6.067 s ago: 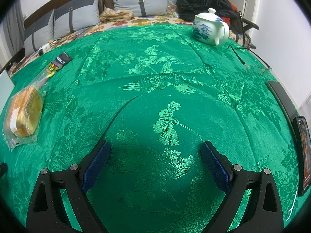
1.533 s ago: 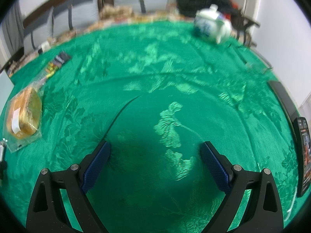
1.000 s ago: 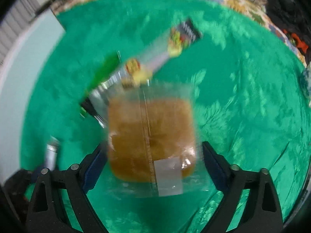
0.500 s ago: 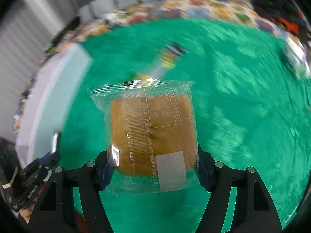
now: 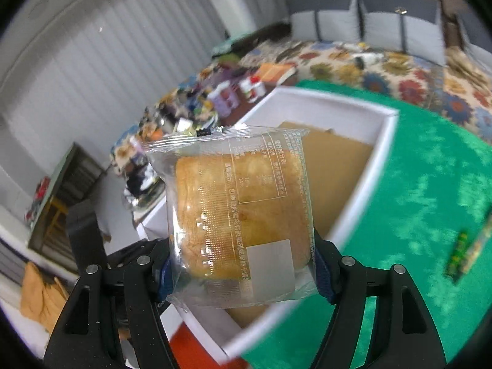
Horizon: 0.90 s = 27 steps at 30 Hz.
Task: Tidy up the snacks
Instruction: 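Carry the stick and bread over the white box and open both tools, then withdraw both tools from the box back over the cloth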
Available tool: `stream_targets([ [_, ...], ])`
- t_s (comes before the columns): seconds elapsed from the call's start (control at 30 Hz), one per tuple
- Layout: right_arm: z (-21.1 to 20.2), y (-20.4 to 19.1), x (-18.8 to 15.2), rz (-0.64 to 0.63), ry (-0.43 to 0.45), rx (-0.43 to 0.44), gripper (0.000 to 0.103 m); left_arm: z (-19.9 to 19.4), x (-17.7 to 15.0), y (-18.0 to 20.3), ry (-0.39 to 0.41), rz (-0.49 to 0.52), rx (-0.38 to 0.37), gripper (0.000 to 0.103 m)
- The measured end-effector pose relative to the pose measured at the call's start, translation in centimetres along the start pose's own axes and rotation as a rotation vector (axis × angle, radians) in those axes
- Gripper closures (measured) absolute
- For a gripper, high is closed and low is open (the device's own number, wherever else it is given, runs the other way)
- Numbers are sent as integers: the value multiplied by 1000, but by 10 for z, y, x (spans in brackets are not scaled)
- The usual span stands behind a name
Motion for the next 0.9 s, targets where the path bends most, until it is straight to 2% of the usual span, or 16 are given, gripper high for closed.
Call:
stream_targets([
  [0.03,14,-7,-4,0,-25,-6,21,7,-8,-14,-29,-12,25,57],
  [0.07,28,-12,-10,5,-61,-21,17,10,-14,-23,-50,-24,39,27],
  [0.1,35,-11,-15,6,-83,-38,15,10,-19,-31,-58,-34,47,16],
  [0.13,39,-10,-17,2,-84,-46,14,8,-24,-36,-44,-44,51,16],
  [0.3,15,-5,-15,-72,43,-93,14,1,-38,-40,-20,-84,46,15],
  [0.4,-6,24,-12,-61,130,-127,14,1,-36,-22,2,-91,13,15],
  [0.5,-27,77,-23,-25,196,-200,14,-6,-33,17,32,-58,-36,15],
  [0.63,-33,182,-86,-17,159,-424,14,-17,-33,83,65,30,-120,15],
  [0.77,-44,317,-192,66,9,-677,14,-18,-49,163,66,130,-236,6],
  [0.83,-61,363,-231,133,-26,-739,14,-12,-62,203,47,176,-299,3],
  [0.9,-83,400,-260,197,-34,-787,14,5,-82,241,-5,225,-349,2],
])
Point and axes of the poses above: each gripper's, at about its wrist camera, not at the fingertips, and z roughly the way its jaws point, y to its right, x to its top, the point moved 10 cm from there along z, roughly the way its jaws point, and after that the axes turned 12 degrees about -x, right-handed, at the moved point
